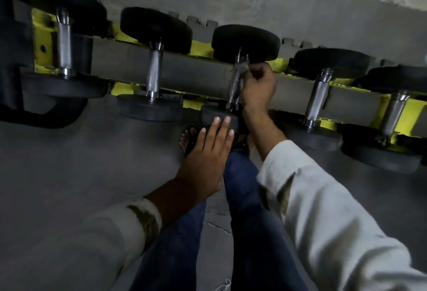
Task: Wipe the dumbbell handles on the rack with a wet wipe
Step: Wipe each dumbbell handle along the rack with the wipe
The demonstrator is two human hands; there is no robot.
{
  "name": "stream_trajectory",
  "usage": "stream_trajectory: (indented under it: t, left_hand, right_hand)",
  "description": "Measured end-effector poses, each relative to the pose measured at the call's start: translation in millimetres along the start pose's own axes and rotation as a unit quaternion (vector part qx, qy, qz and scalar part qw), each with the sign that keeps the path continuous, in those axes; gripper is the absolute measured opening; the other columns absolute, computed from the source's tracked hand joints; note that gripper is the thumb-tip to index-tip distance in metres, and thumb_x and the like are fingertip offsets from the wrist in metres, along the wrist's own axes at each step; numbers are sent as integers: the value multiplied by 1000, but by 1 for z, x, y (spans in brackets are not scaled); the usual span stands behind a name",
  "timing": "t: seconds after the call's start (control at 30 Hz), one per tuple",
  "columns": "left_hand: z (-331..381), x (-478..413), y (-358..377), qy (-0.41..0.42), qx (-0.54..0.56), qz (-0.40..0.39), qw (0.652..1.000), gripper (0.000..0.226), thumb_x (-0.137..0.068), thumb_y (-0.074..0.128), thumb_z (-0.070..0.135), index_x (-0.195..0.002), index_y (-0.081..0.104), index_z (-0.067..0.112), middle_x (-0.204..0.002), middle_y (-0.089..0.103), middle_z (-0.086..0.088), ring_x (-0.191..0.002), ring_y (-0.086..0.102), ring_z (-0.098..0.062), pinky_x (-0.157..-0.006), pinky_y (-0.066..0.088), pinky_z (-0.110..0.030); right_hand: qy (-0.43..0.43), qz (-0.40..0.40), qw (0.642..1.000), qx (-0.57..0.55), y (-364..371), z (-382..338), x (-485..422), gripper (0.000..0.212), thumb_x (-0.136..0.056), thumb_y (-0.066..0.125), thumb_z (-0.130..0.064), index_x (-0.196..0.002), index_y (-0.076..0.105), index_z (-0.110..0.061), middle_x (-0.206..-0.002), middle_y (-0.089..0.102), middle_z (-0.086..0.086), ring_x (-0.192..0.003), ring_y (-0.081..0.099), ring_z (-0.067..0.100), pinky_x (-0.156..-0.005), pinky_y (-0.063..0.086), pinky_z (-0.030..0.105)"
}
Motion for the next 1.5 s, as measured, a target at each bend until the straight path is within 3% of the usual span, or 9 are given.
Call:
stream_trajectory:
  t: [0.1, 0.2, 0.47, 0.63, 0.77, 0.97, 1.07, 1.33, 1.5]
  left_hand:
    - [-3, 1, 0, -1, -1, 22, 1000, 102, -95, 51, 43, -159, -13, -4, -160, -31, -32, -153, -17, -49, -124, 11, -60]
    - [-3, 1, -1, 8, -11, 20, 1000, 101, -96, 49, 42, -158, -15, -5, -159, -31, -33, -153, -17, -50, -124, 12, -59]
    - [-4, 4, -4, 7, -22, 28, 999, 107, -92, 53, 45, -158, -14, -5, -160, -29, -34, -153, -15, -50, -123, 14, -59]
    - [-4, 4, -3, 6, -18, 31, 999, 110, -91, 55, 44, -156, -19, -6, -158, -33, -34, -153, -17, -50, -123, 14, -60]
    - [-4, 3, -1, 4, -10, 18, 1000, 113, -91, 58, 46, -156, -19, -5, -157, -36, -33, -152, -21, -50, -124, 12, -60]
    - [-8, 5, -7, 20, -8, 68, 997, 96, -95, 51, 37, -160, -8, -3, -163, -25, -30, -155, -12, -45, -125, 12, -57]
    - [-14, 3, -6, 37, -23, 96, 994, 89, -98, 49, 34, -162, -2, -1, -168, -16, -26, -157, -6, -41, -123, 17, -57]
    - [-14, -3, 6, 51, -27, 88, 994, 93, -93, 50, 33, -161, -3, -2, -168, -12, -27, -157, -3, -42, -124, 18, -56]
    - [-7, -1, 4, 35, -22, 62, 997, 99, -94, 51, 35, -158, -14, -4, -165, -22, -28, -156, -11, -44, -125, 14, -57]
  right_hand:
    - [-298, -113, 924, 212, 0, -25, 18, 12, -84, 60, -10, -94, 66, -10, -105, 59, 9, -96, 55, 20, -75, 47, 27]
    - [-488, -196, 729, 438, 8, -44, 22, 23, -88, 56, -13, -108, 68, -10, -114, 64, 11, -103, 54, 34, -73, 47, 40]
    - [-445, -471, 542, 535, 14, -33, 36, 37, -93, 48, -29, -125, 62, -18, -118, 67, 10, -98, 68, 33, -74, 58, 45]
    - [-469, -330, 624, 531, 6, -58, 7, 42, -93, 41, -26, -130, 61, -29, -131, 66, 2, -107, 68, 30, -75, 58, 41]
    - [-506, -435, 536, 517, 4, -42, 42, 28, -93, 51, -31, -113, 67, -19, -115, 66, 5, -107, 57, 29, -77, 50, 39]
    - [-285, -236, 865, 338, -14, -30, 24, 24, -90, 64, -14, -113, 56, -14, -114, 54, 6, -93, 57, 19, -72, 44, 27]
    - [-160, -140, 949, 232, -20, -16, 36, 18, -93, 61, -15, -110, 61, -10, -101, 66, 2, -88, 61, 13, -75, 47, 21]
    - [83, -103, 980, 146, 11, -10, -37, 16, -80, 49, -28, -73, 57, -16, -79, 58, 6, -74, 50, 21, -70, 45, 37]
    - [140, -340, 911, 185, -7, 0, 8, 21, -104, 45, -18, -87, 55, -23, -89, 55, -2, -79, 52, 6, -71, 43, 25]
Point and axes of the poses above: each hand's wrist, its own x-axis away from the middle knuckle, its own y-axis out of the palm, z = x × y, the point moved 5 cm from there along -x, towards the middle knuckle
